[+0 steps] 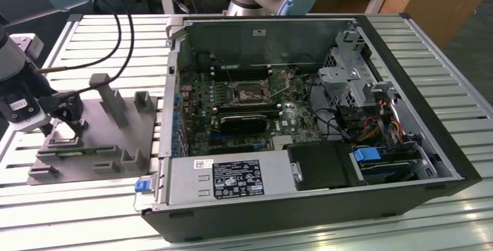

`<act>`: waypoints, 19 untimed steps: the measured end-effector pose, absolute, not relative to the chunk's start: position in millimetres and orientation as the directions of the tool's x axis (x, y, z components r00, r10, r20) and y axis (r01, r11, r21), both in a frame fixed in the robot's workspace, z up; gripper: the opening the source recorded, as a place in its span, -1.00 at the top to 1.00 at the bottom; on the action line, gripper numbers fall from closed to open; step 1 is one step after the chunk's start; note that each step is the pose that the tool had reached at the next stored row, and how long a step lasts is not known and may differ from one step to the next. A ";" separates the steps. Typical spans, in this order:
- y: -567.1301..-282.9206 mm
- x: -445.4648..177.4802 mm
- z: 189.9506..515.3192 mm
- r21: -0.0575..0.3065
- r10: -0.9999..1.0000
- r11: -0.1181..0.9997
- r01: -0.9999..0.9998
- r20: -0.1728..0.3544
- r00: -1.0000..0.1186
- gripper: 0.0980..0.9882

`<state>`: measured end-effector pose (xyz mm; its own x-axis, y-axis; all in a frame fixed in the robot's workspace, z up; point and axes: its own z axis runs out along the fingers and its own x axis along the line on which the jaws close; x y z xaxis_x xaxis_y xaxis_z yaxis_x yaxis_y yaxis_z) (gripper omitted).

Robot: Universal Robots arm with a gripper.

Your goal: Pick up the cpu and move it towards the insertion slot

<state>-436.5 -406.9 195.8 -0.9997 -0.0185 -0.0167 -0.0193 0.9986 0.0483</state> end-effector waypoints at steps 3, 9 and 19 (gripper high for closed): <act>-407.0 -437.5 192.4 0.052 -0.019 0.998 -0.019 -0.019 -1.000 -0.10; -407.0 -437.9 189.1 0.052 -0.011 0.999 -0.012 -0.019 -1.000 -0.10; -407.0 -439.1 183.8 0.052 -0.010 0.999 -0.011 -0.019 -1.000 -0.10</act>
<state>-439.1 -407.0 183.8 -0.9998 -0.0099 -0.0191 -0.0109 0.9986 0.0518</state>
